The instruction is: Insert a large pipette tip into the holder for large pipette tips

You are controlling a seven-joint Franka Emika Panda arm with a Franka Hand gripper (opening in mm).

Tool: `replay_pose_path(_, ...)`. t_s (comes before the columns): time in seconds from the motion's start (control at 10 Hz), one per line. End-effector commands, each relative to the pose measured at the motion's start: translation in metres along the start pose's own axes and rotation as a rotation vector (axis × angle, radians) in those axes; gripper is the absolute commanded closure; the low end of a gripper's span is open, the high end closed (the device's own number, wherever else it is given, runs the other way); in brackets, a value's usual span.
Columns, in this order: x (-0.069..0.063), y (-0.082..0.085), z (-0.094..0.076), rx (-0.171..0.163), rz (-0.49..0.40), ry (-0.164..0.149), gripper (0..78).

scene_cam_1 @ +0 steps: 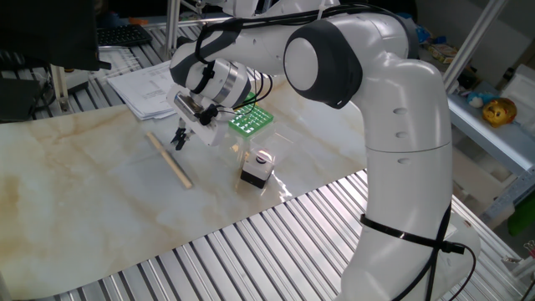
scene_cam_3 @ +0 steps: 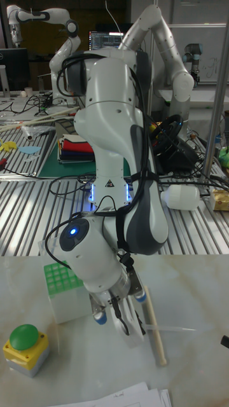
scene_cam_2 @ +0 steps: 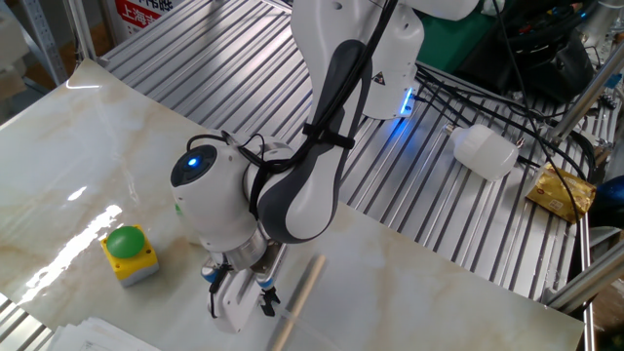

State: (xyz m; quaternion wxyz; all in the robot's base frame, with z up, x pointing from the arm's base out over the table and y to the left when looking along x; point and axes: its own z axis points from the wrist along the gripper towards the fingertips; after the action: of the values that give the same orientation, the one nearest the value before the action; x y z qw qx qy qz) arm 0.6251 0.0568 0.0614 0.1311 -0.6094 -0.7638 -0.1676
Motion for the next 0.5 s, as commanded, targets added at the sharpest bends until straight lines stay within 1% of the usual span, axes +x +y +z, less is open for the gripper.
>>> replay_pose_path(0.1, 0.0327, 0.0113, -0.0455, -0.001, 0.033, -0.081, 76.4)
replay_pose_path(0.3, 0.0337, 0.0115, -0.0476, -0.01, 0.036, -0.092, 76.4)
replay_pose_path(0.4, 0.0348, 0.0116, -0.0497, -0.016, 0.036, -0.106, 76.4)
replay_pose_path(0.5, 0.0369, 0.012, -0.0541, -0.032, 0.035, -0.128, 76.4)
